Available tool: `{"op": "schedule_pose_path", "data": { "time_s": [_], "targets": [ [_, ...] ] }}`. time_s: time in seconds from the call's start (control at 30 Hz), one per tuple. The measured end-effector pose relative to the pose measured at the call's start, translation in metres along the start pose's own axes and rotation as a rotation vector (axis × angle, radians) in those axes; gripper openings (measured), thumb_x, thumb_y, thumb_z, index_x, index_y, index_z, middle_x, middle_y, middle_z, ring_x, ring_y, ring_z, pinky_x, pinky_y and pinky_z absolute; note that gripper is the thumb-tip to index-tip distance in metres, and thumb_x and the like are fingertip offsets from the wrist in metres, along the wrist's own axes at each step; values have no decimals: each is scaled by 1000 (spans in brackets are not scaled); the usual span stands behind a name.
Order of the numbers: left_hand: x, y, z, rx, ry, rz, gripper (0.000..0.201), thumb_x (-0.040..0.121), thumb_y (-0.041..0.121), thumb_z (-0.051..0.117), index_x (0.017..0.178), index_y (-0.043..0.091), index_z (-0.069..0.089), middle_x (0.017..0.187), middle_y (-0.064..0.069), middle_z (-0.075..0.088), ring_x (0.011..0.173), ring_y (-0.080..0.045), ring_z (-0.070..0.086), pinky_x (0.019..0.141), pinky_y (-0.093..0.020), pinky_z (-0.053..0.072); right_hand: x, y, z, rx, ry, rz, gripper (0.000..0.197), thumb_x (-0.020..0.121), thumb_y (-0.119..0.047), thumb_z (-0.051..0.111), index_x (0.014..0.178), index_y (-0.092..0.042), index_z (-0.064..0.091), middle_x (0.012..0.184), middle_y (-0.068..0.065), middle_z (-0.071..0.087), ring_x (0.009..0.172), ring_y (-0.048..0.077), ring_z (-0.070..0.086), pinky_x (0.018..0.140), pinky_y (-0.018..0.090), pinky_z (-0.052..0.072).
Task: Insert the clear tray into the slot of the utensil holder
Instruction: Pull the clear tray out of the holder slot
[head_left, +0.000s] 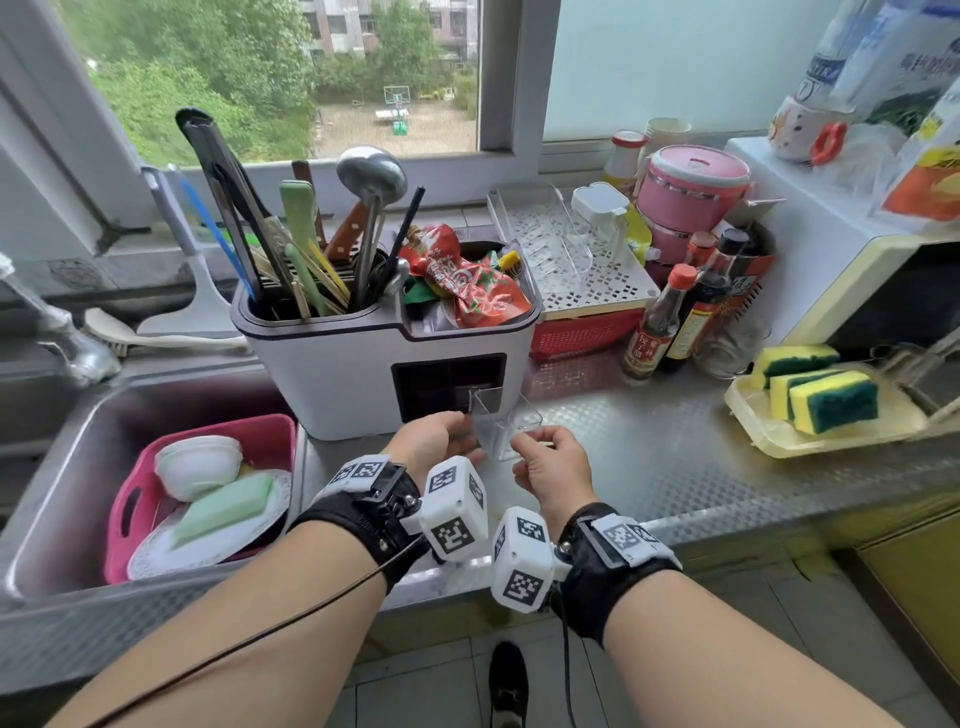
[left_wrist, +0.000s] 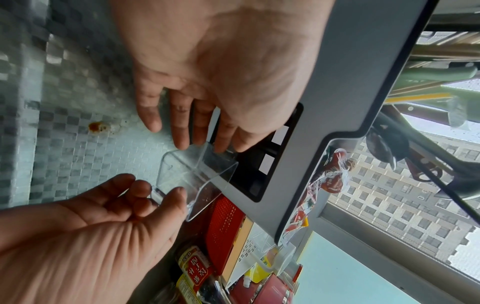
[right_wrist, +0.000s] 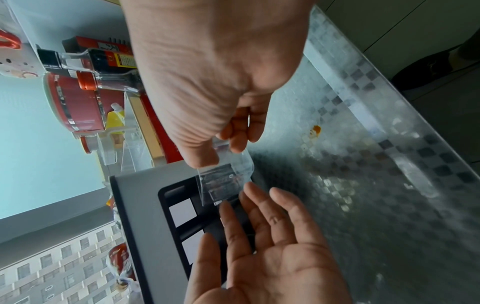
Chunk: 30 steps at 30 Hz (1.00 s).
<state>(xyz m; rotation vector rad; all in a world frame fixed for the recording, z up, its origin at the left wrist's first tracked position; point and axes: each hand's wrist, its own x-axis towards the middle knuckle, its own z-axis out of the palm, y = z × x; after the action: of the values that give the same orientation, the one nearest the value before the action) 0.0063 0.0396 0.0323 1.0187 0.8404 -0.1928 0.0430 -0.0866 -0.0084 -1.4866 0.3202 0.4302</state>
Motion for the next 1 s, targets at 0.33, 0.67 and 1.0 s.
{"op": "schedule_pose_path", "data": {
  "time_s": [0.33, 0.67, 1.0],
  "targets": [
    [-9, 11, -15, -32, -13, 0, 34, 99, 28, 42, 120, 12, 62, 97, -3, 69, 77, -14, 63, 60, -28, 47, -13, -7, 23, 78, -65, -52, 17, 80, -4, 66, 80, -14, 52, 72, 3, 51, 55, 13, 46, 57, 24, 45],
    [0, 23, -15, -11, -30, 22, 30, 98, 33, 43, 112, 19, 67, 95, 3, 69, 79, -14, 63, 65, -30, 47, -1, -14, 37, 109, -59, -78, 15, 81, -5, 66, 82, -14, 53, 79, 5, 56, 62, 15, 53, 60, 24, 48],
    [14, 31, -14, -70, -43, 19, 22, 98, 31, 45, 100, 20, 63, 95, 2, 69, 82, -16, 65, 69, -31, 45, 22, -16, 49, 45, -90, -44, 15, 81, -7, 67, 87, -13, 55, 82, 7, 61, 74, 20, 60, 76, 34, 53]
  ]
}}
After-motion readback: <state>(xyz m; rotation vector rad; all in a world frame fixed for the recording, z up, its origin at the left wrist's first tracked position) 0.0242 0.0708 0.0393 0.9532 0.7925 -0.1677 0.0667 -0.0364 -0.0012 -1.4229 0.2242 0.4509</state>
